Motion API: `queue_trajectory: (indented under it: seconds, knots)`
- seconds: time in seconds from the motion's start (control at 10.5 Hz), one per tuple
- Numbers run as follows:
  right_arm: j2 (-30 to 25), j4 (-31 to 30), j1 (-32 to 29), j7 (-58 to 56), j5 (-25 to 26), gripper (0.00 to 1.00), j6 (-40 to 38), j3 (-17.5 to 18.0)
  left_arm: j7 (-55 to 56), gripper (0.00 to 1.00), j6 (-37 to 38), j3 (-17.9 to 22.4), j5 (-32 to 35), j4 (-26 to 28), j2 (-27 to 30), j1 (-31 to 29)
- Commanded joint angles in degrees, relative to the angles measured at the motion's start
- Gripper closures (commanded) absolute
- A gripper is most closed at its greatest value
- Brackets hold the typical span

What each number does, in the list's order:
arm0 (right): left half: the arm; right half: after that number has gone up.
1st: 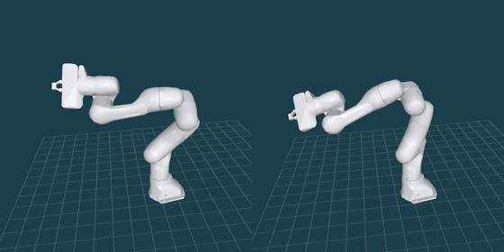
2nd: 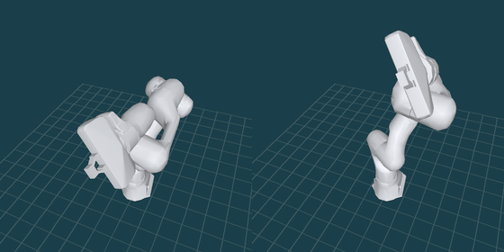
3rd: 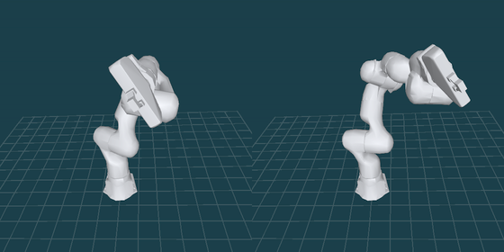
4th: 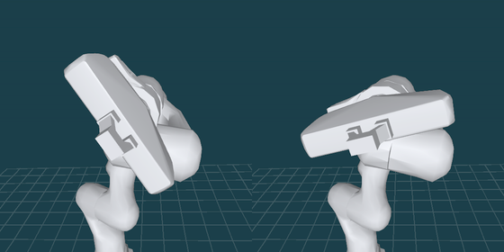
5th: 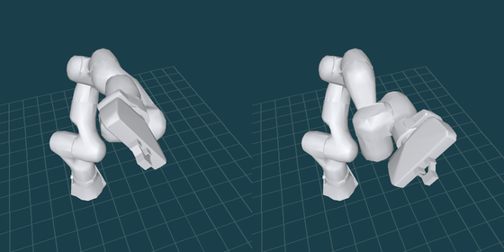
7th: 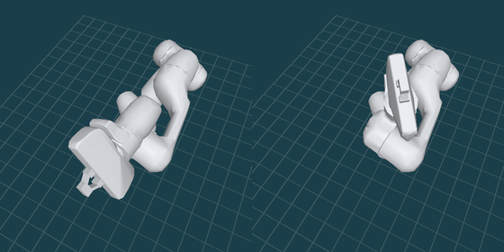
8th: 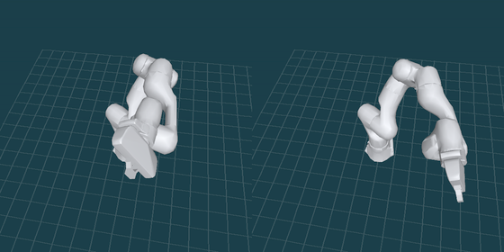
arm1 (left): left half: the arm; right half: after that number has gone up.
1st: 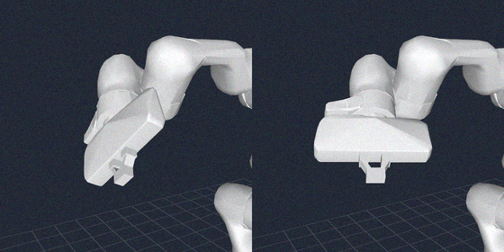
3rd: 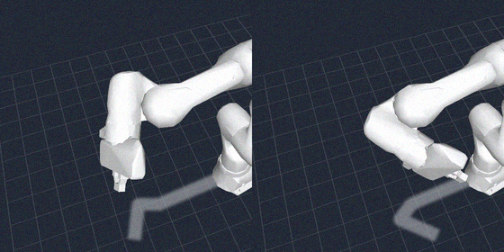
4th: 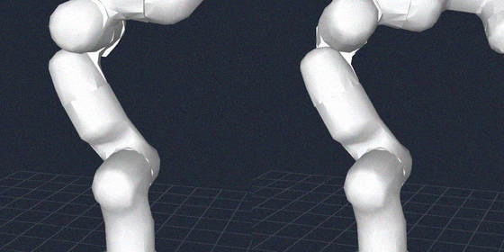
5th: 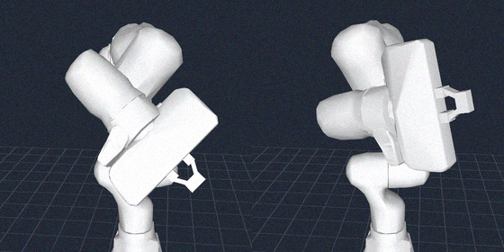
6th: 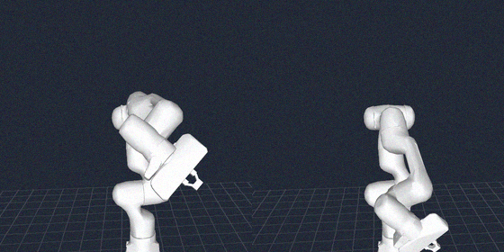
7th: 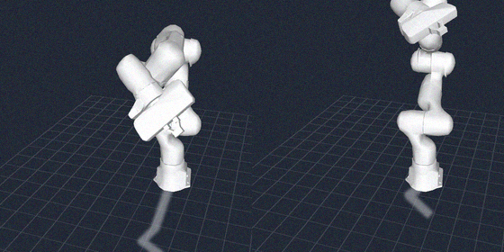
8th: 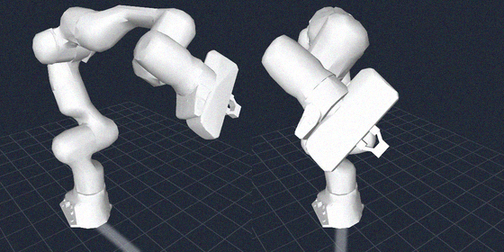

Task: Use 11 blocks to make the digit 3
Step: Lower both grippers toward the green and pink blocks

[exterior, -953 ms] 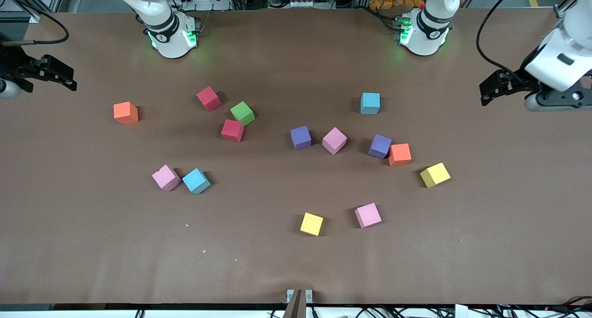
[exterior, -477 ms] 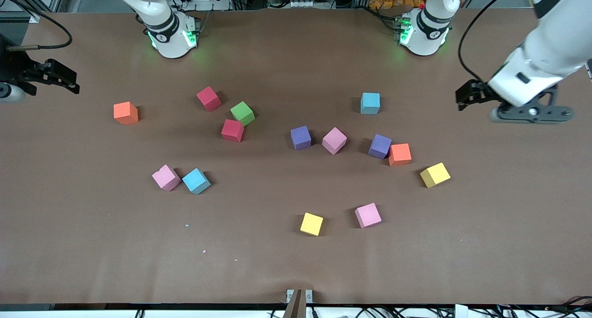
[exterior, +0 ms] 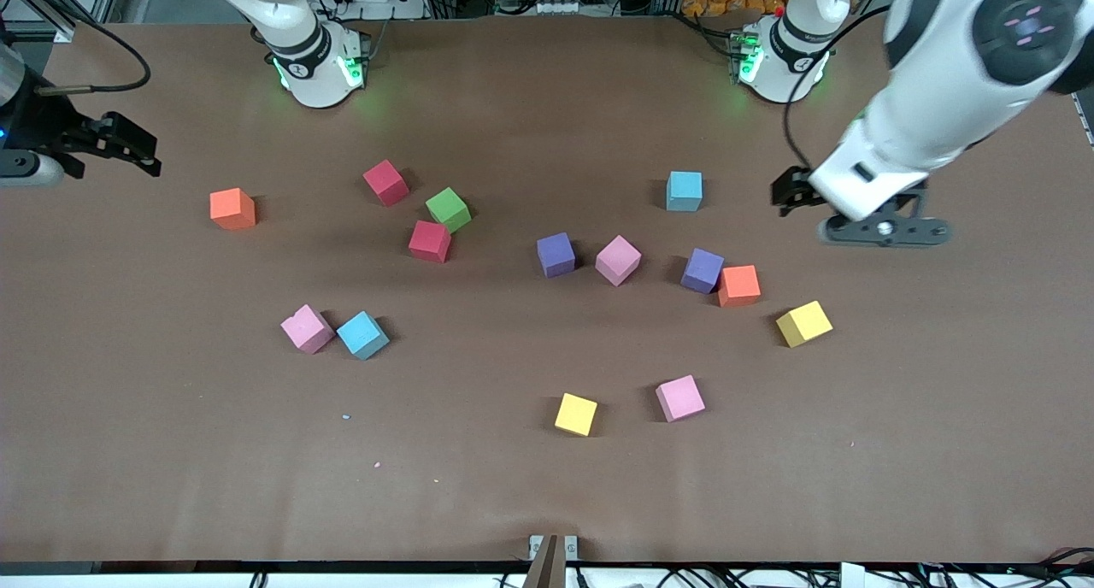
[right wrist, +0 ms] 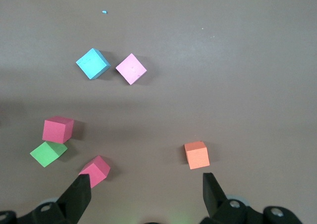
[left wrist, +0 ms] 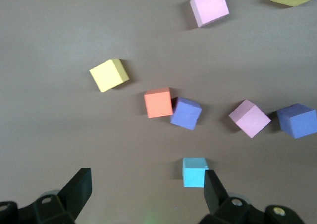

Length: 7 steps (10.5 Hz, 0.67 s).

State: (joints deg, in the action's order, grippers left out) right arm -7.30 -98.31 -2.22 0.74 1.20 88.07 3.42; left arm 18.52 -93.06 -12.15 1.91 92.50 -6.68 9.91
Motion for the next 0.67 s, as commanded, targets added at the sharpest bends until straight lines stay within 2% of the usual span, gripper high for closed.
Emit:
queue_trajectory:
  seconds: [0.0, 0.19, 0.57]
  knots:
    - [-1.49, -2.50, 1.51, 5.82, -0.85, 0.00, 1.14, 0.54, 5.11, 0.00, -4.92, -2.51, 1.06, 4.33, -0.17, 2.12]
    - [-0.52, -2.42, 5.19, 10.92, -0.85, 0.00, 1.49, 0.54, 8.97, 0.00, -9.92, -5.15, 2.83, 9.16, -0.17, 2.22]
    - [0.45, -5.22, 9.59, 18.75, -1.29, 0.00, 2.01, 0.54, 17.58, 0.00, -21.44, -6.13, 3.36, 20.50, 0.09, 4.15]
